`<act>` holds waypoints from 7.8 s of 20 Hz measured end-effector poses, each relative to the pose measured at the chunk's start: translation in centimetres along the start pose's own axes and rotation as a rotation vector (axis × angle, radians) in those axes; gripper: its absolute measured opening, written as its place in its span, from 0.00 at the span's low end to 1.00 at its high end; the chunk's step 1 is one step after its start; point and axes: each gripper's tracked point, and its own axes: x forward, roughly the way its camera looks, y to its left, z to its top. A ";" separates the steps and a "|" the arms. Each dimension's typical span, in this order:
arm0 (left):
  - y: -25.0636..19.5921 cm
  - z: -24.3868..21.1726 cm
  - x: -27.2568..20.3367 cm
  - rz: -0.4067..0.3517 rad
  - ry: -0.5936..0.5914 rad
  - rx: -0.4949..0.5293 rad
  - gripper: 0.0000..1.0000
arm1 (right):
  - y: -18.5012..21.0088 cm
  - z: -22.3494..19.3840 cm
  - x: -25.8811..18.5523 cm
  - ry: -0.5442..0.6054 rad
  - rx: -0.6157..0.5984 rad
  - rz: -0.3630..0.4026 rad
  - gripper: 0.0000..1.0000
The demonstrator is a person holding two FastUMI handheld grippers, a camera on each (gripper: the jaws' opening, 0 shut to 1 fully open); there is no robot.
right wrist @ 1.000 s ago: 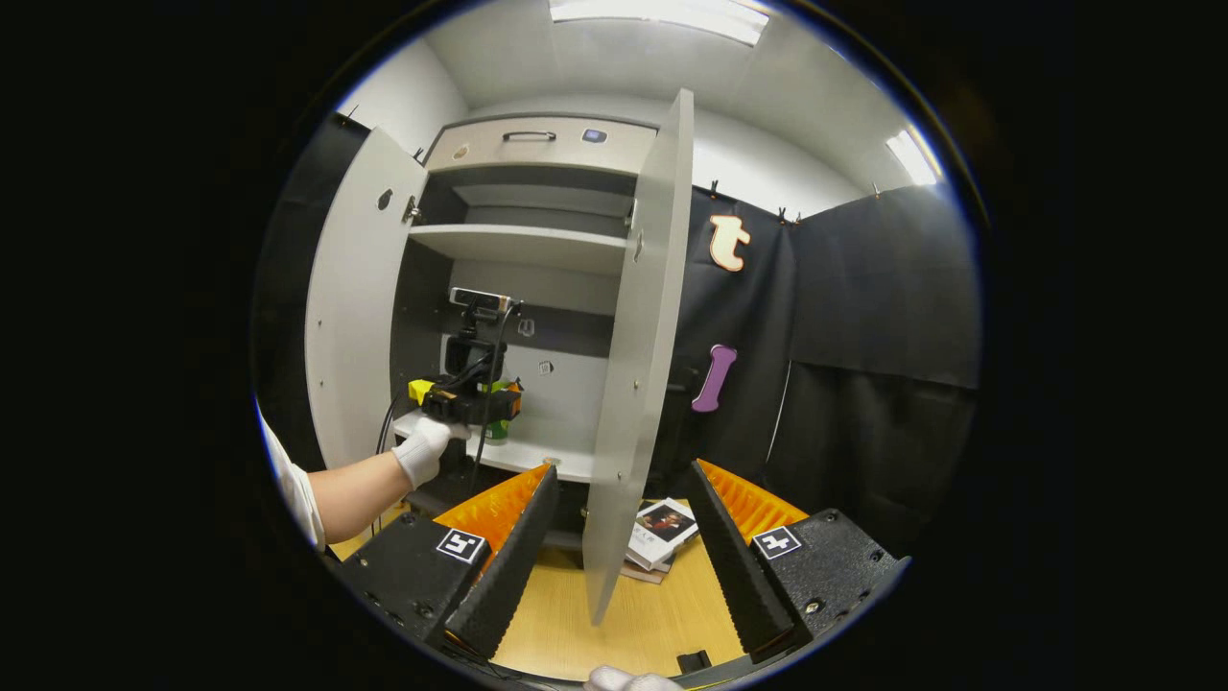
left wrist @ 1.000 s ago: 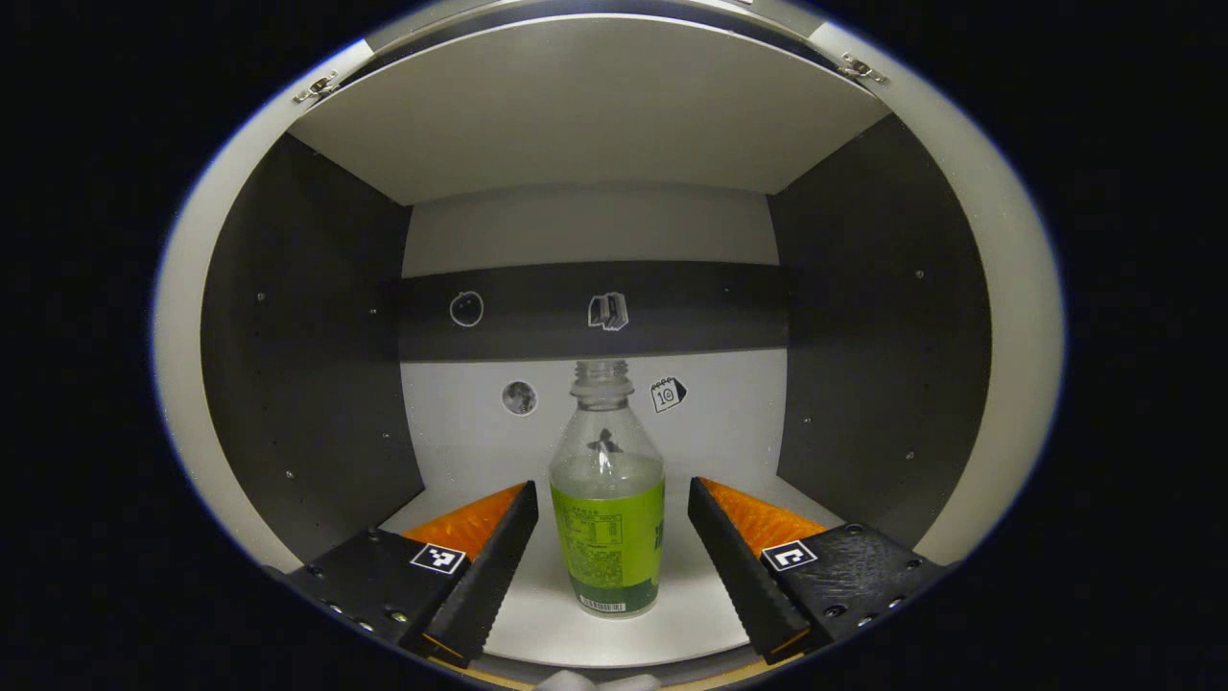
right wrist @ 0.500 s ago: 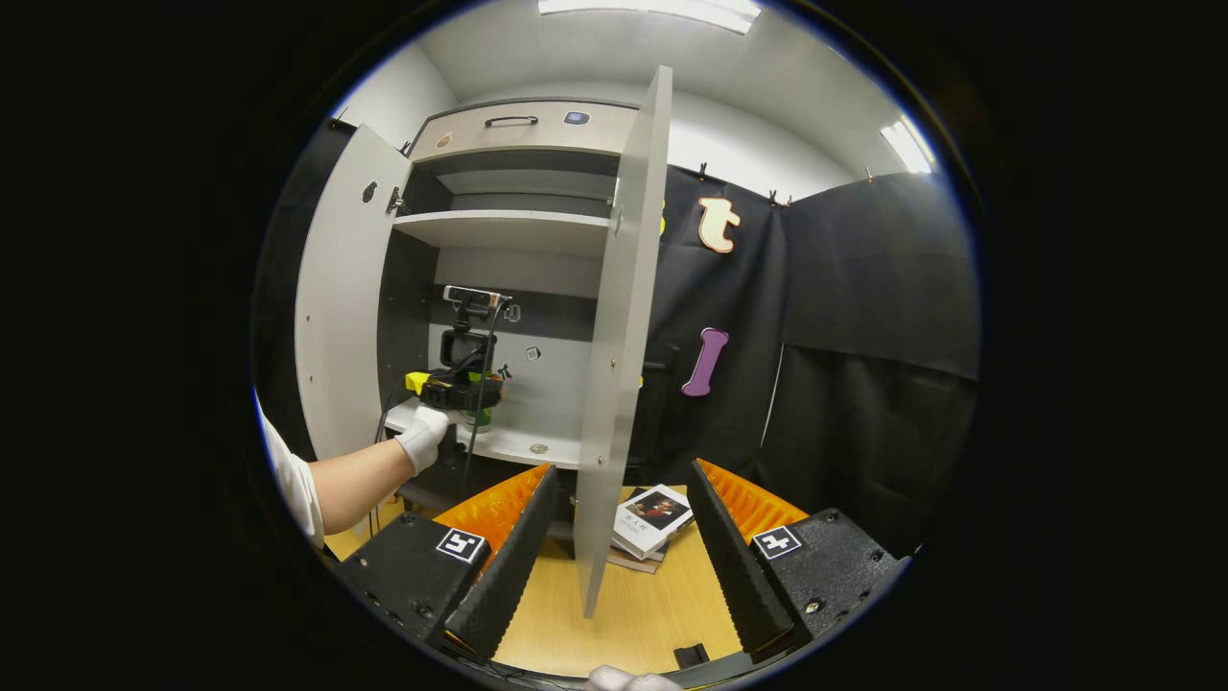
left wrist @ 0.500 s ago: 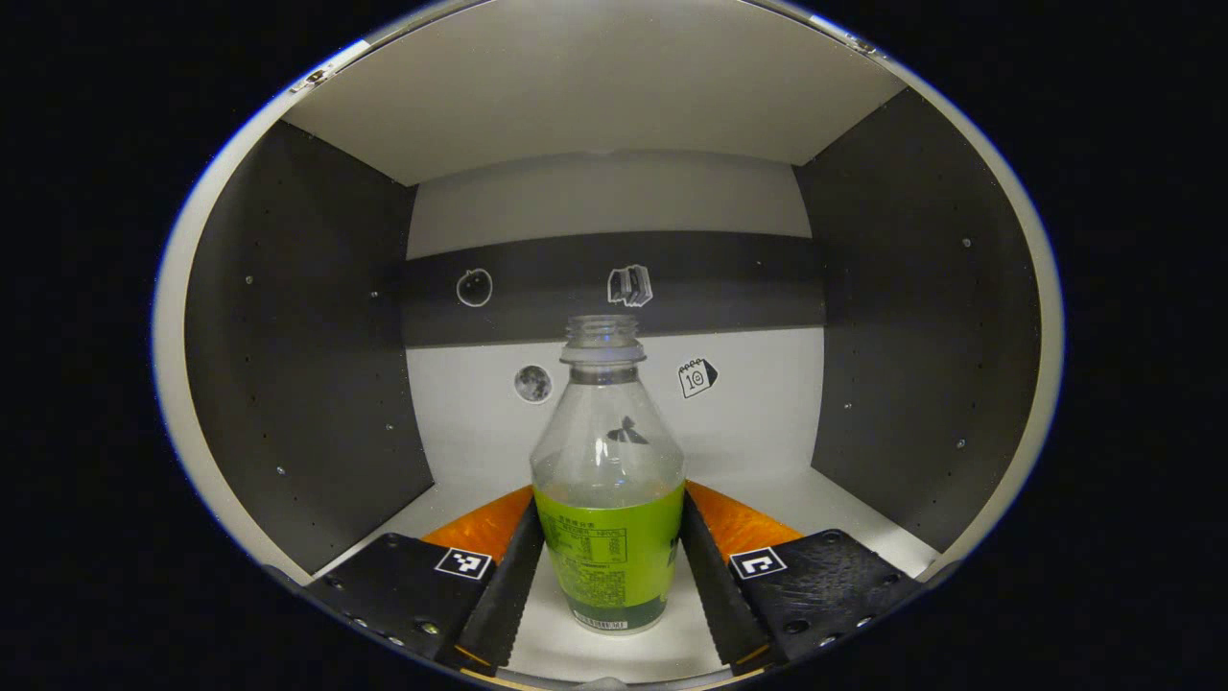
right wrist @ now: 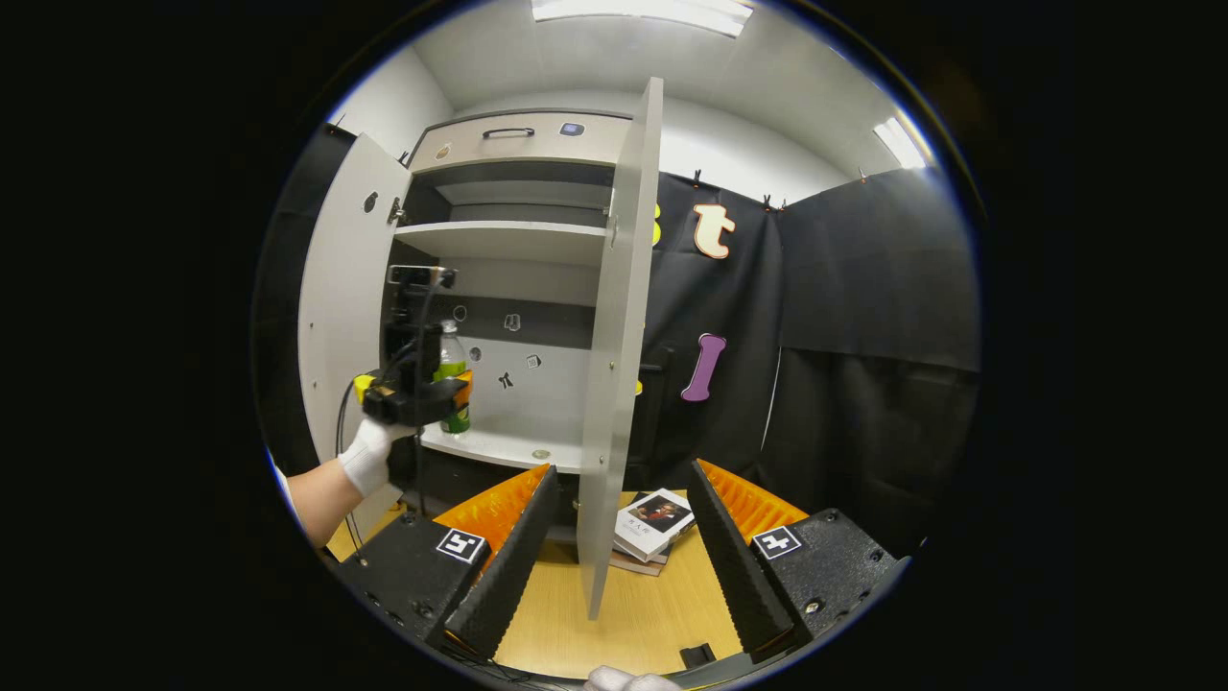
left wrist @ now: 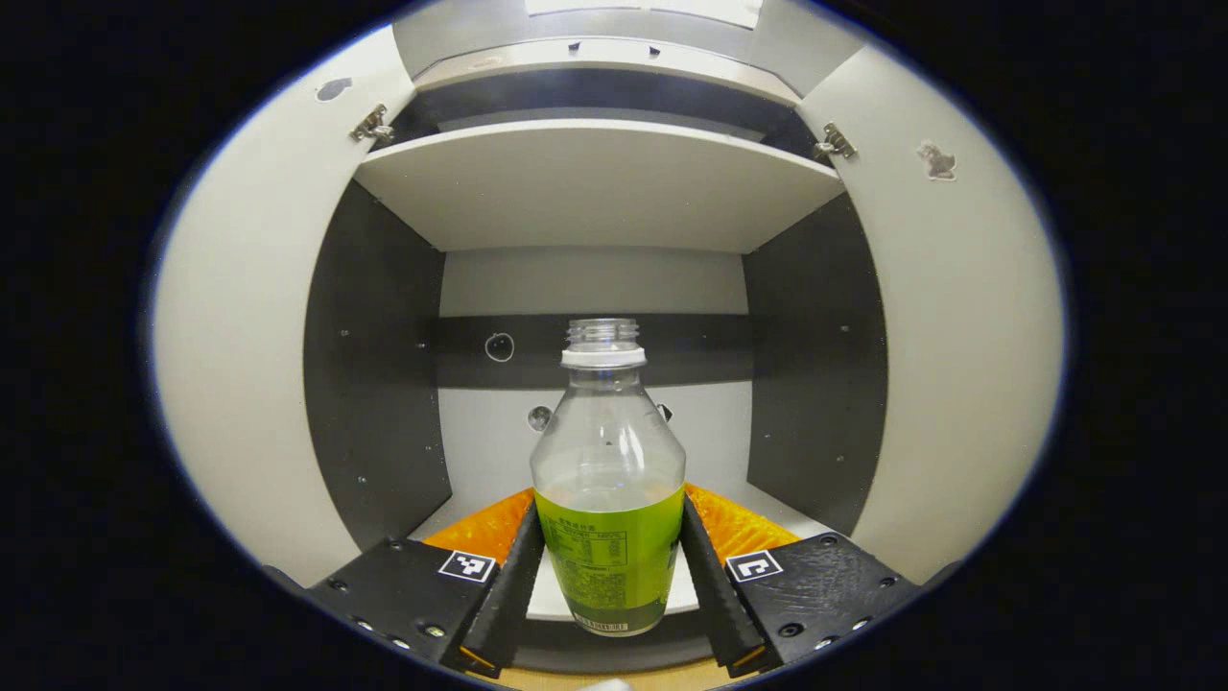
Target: Grasp the bottle in the cabinet with the left hand and place it on the coaster, then close the right door with the right hand and the left door with the left hand.
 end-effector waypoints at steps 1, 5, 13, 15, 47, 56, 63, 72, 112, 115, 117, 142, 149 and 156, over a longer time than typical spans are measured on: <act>-0.2 -0.8 -1.6 -0.005 0.004 -0.006 0.72 | 0.2 -0.2 -0.2 0.000 -0.001 0.003 0.84; -1.8 -5.0 -7.2 -0.055 0.032 -0.040 0.72 | 0.8 -1.5 -1.0 0.030 -0.006 0.009 0.84; -4.8 -16.2 -14.9 -0.132 0.116 -0.052 0.72 | 2.1 -3.6 -1.7 0.068 -0.018 0.025 0.84; -5.3 -19.1 -16.2 -0.145 0.142 -0.061 0.73 | 1.9 -4.1 -1.8 0.083 -0.026 0.016 0.84; -6.9 -25.5 -20.3 -0.234 0.093 0.004 0.97 | 2.1 -5.9 -4.1 0.129 -0.069 0.015 0.84; -5.5 -10.7 -20.7 -0.192 -0.007 -0.022 0.98 | 1.3 -3.8 -5.4 0.041 -0.006 0.016 0.84; -0.8 -0.1 -23.3 -0.111 -0.068 -0.020 0.96 | 0.3 -3.2 -5.4 -0.015 0.038 0.014 0.84; 10.8 1.5 -31.7 0.110 0.015 0.083 0.96 | -6.3 0.2 1.2 -0.093 0.058 -0.044 0.83; 5.7 2.0 -35.7 0.440 0.103 -0.009 0.96 | 10.0 2.9 16.7 0.007 0.153 0.670 0.81; 7.5 2.1 -36.2 0.470 0.114 0.005 0.99 | 10.7 2.9 16.7 -0.009 0.159 0.663 0.82; 8.6 2.3 -36.0 0.471 0.111 -0.001 0.96 | 10.3 3.0 16.5 -0.024 0.159 0.648 0.82; 32.5 1.1 -19.8 0.271 0.099 -0.008 0.90 | 6.9 -2.3 -4.3 0.074 0.099 0.212 0.82; 31.9 3.4 -18.9 0.234 0.032 0.018 0.93 | 7.6 -3.1 -4.7 0.087 0.084 0.226 0.82; 30.9 3.9 -18.9 0.248 0.048 0.030 0.91 | 7.8 -3.5 -4.7 0.099 0.073 0.272 0.82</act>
